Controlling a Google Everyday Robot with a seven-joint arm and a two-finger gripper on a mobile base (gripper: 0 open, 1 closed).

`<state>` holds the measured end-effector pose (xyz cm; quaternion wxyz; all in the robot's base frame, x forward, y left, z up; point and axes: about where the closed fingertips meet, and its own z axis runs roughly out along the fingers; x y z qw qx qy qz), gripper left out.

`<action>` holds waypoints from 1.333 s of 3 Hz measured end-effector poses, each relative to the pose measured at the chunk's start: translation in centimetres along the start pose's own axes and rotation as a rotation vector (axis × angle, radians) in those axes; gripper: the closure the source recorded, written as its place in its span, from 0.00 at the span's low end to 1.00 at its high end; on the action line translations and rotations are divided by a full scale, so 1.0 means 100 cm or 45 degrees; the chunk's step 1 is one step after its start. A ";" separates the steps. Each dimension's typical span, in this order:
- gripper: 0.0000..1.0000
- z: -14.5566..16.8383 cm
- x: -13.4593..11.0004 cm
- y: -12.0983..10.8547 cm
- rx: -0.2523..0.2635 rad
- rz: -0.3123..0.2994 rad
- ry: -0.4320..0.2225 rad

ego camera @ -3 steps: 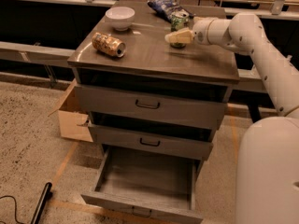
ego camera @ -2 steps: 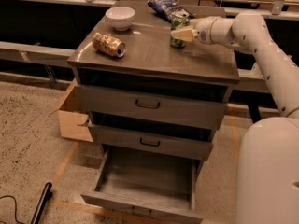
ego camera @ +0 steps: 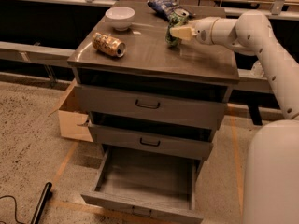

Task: Place green can into bottom drawer

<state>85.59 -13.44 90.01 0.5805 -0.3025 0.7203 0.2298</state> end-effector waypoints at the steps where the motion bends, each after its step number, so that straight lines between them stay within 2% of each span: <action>1: 1.00 -0.012 -0.023 0.036 -0.108 0.046 -0.044; 2: 1.00 -0.029 -0.043 0.070 -0.200 0.058 -0.054; 3: 1.00 -0.055 -0.048 0.119 -0.320 0.078 -0.002; 4: 1.00 -0.054 -0.048 0.123 -0.330 0.076 0.000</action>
Offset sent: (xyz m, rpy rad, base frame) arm -0.1104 0.0490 0.0779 0.1074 0.0401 0.2228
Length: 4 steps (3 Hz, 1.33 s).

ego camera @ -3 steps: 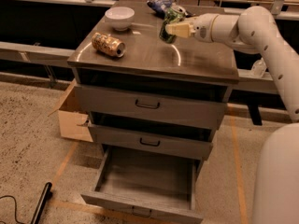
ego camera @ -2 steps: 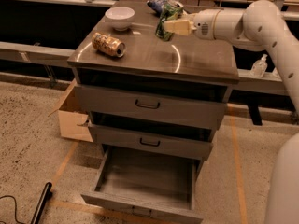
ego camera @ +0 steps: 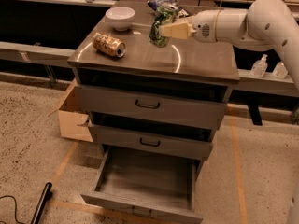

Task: Place green can into bottom drawer

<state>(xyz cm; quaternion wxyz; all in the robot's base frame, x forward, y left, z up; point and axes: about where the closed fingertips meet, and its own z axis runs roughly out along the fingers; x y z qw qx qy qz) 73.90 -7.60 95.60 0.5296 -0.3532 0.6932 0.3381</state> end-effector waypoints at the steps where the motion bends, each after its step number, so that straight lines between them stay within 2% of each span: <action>1: 1.00 0.006 0.006 0.027 -0.033 0.027 0.002; 2: 1.00 0.008 0.004 0.087 -0.075 0.078 -0.025; 3: 1.00 0.016 0.021 0.142 -0.129 0.130 -0.024; 4: 1.00 0.026 0.046 0.188 -0.152 0.124 0.027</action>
Offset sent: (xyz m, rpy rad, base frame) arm -0.1433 0.1020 -0.0206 0.0952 0.1397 0.0861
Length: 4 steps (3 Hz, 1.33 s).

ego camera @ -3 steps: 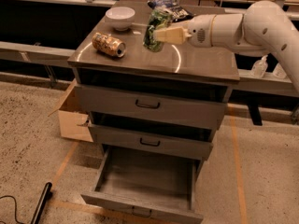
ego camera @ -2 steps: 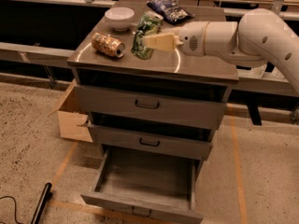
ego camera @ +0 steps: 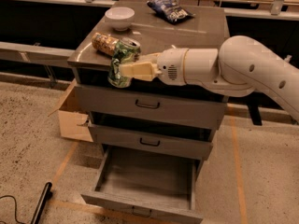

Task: Place green can into bottom drawer

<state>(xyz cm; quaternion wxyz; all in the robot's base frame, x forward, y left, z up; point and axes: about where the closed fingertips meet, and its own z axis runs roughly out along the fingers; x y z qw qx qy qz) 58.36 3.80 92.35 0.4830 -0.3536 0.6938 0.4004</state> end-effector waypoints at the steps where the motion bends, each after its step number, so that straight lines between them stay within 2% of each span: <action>1: 1.00 0.017 0.041 0.017 0.072 -0.099 0.126; 2: 1.00 0.033 0.091 0.017 0.168 -0.182 0.255; 3: 1.00 0.045 0.137 0.028 0.222 -0.179 0.363; 4: 1.00 0.046 0.146 0.032 0.216 -0.170 0.379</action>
Offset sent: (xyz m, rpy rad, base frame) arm -0.0358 0.0323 -0.1623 -0.4461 -0.0739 -0.1169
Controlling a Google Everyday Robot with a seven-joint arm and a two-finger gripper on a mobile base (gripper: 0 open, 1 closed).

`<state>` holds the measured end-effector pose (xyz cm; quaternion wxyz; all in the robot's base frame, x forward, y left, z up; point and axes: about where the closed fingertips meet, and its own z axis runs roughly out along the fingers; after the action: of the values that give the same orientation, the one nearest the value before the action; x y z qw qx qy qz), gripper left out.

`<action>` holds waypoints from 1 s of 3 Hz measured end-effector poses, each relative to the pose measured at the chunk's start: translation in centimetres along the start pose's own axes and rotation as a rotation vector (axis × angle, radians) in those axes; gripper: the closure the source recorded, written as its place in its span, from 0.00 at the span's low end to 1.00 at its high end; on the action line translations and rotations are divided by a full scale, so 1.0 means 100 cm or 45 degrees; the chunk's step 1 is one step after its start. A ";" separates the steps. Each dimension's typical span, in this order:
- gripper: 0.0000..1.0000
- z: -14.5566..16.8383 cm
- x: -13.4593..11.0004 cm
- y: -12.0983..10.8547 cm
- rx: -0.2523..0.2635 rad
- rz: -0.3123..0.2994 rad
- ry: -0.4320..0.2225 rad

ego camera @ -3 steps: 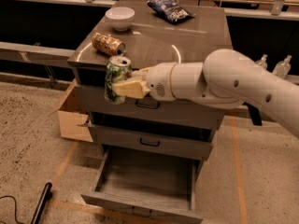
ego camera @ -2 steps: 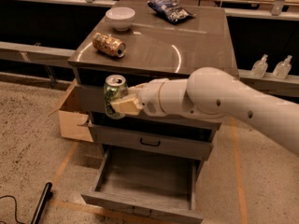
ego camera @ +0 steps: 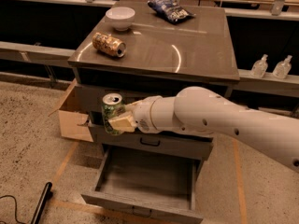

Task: Place green can into bottom drawer

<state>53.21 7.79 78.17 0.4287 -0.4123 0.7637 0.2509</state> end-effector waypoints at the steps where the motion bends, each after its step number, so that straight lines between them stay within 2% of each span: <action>1: 1.00 0.006 0.007 0.004 0.020 0.019 0.021; 2: 1.00 0.036 0.057 0.020 0.033 0.003 0.099; 3: 1.00 0.063 0.121 0.031 0.081 -0.043 0.199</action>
Offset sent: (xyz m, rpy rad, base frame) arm -0.0116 0.0078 -0.1581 -0.1535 -0.0204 -0.1564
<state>49.88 9.08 64.63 0.3849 -0.4296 0.7954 0.1861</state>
